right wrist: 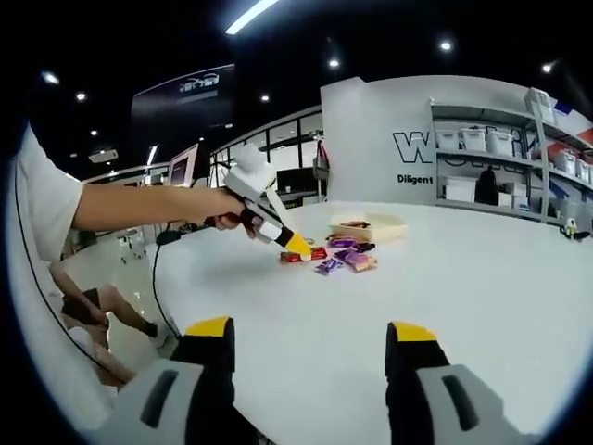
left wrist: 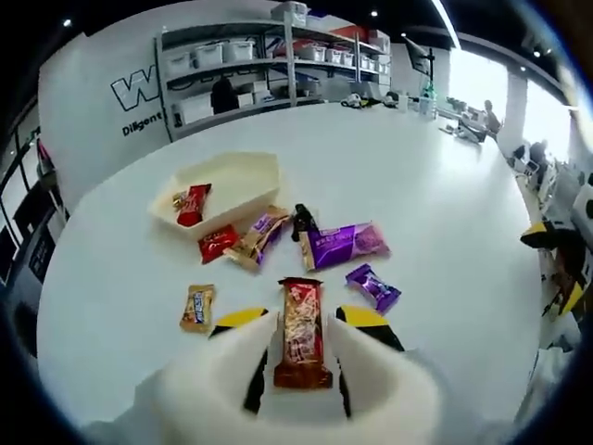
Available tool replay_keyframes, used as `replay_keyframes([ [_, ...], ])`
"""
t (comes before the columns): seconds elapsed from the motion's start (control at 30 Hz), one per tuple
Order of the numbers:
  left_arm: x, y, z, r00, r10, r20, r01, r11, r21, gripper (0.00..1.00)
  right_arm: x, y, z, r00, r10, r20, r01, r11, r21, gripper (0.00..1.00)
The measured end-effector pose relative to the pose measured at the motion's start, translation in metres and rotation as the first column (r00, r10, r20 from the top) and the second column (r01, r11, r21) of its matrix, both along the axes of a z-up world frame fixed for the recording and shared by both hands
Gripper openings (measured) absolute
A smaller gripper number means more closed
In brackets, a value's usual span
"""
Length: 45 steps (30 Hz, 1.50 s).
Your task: Place the target food into the container with the food tongs after gripping and lifting it, then release it inside without dropping or visibly crushing the food.
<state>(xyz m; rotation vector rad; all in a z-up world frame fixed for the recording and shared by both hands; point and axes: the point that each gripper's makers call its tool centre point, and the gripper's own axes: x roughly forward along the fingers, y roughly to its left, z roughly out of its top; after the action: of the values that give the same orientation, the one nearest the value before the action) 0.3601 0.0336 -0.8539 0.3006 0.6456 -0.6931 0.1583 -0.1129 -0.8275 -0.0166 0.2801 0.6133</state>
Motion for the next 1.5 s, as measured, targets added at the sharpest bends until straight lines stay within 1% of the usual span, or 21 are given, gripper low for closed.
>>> replay_keyframes([
  [0.07, -0.001, -0.001, 0.000, 1.000, -0.002, -0.009, 0.002, 1.000, -0.012, 0.28, 0.000, -0.001, 0.000, 1.000, -0.003, 0.000, 0.003, 1.000, 0.001, 0.62],
  [0.13, -0.002, -0.001, -0.001, 1.000, -0.006, -0.004, 0.006, 1.000, 0.003, 0.27, 0.001, -0.003, -0.001, 1.000, -0.006, -0.002, 0.006, 1.000, -0.005, 0.62],
  [0.2, -0.003, -0.002, -0.001, 1.000, -0.007, -0.007, 0.007, 1.000, -0.006, 0.27, 0.001, -0.003, -0.001, 1.000, -0.006, -0.003, 0.006, 1.000, -0.007, 0.62],
  [0.3, -0.003, -0.002, -0.001, 1.000, -0.008, -0.019, 0.007, 1.000, -0.024, 0.25, 0.002, -0.002, -0.001, 1.000, -0.001, -0.002, 0.001, 1.000, -0.008, 0.62],
  [0.37, -0.005, -0.002, -0.002, 0.999, -0.010, -0.037, 0.008, 0.999, -0.053, 0.24, 0.002, -0.001, 0.000, 1.000, 0.003, 0.003, -0.003, 1.000, -0.019, 0.61],
  [0.47, -0.005, -0.001, -0.002, 0.999, -0.013, -0.032, 0.011, 0.998, -0.065, 0.23, 0.002, -0.001, 0.001, 1.000, 0.004, 0.003, -0.004, 1.000, -0.012, 0.61],
  [0.6, -0.005, -0.002, -0.001, 1.000, -0.017, -0.019, 0.016, 0.998, -0.062, 0.23, 0.002, -0.002, 0.001, 1.000, 0.002, 0.002, -0.002, 1.000, -0.015, 0.61],
  [0.73, -0.006, 0.000, 0.001, 1.000, -0.014, -0.020, 0.012, 0.997, -0.076, 0.23, 0.002, -0.003, 0.002, 1.000, 0.002, 0.004, -0.002, 1.000, -0.014, 0.61],
  [0.77, -0.006, 0.001, 0.003, 1.000, -0.009, -0.028, 0.006, 0.996, -0.094, 0.23, 0.002, -0.003, 0.002, 1.000, 0.002, 0.005, -0.002, 1.000, -0.012, 0.61],
  [0.83, -0.004, 0.002, 0.009, 1.000, -0.003, -0.018, 0.001, 0.994, -0.111, 0.23, 0.002, -0.003, 0.003, 1.000, 0.002, 0.006, -0.002, 1.000, -0.012, 0.61],
  [0.9, -0.004, 0.002, 0.015, 1.000, -0.009, -0.007, 0.008, 0.993, -0.115, 0.23, 0.002, -0.003, 0.002, 1.000, 0.001, 0.006, -0.001, 1.000, -0.013, 0.61],
  [1.0, -0.004, 0.000, 0.025, 1.000, -0.005, -0.017, 0.002, 0.988, -0.155, 0.23, 0.004, -0.003, 0.002, 1.000, 0.002, 0.006, -0.002, 1.000, -0.012, 0.61],
  [1.1, 0.002, 0.001, 0.034, 1.000, -0.001, -0.005, 0.001, 0.987, -0.162, 0.23, 0.006, -0.001, 0.004, 1.000, 0.006, 0.011, -0.006, 1.000, -0.012, 0.61],
  [1.2, 0.010, 0.000, 0.045, 1.000, 0.008, -0.013, -0.010, 0.981, -0.191, 0.23, 0.006, 0.001, 0.004, 1.000, 0.009, 0.014, -0.009, 1.000, -0.010, 0.60],
  [1.27, 0.014, -0.001, 0.050, 1.000, 0.010, -0.012, -0.012, 0.982, -0.189, 0.23, 0.007, 0.001, 0.004, 1.000, 0.011, 0.014, -0.011, 1.000, -0.010, 0.60],
  [1.37, 0.021, -0.005, 0.061, 1.000, 0.015, 0.020, -0.011, 0.985, -0.174, 0.23, 0.008, 0.000, 0.004, 1.000, 0.010, 0.020, -0.010, 1.000, -0.013, 0.60],
  [1.5, 0.035, -0.012, 0.070, 0.999, 0.017, 0.034, -0.011, 0.986, -0.165, 0.23, 0.012, -0.008, 0.001, 1.000, -0.005, 0.014, 0.005, 1.000, -0.005, 0.60],
])
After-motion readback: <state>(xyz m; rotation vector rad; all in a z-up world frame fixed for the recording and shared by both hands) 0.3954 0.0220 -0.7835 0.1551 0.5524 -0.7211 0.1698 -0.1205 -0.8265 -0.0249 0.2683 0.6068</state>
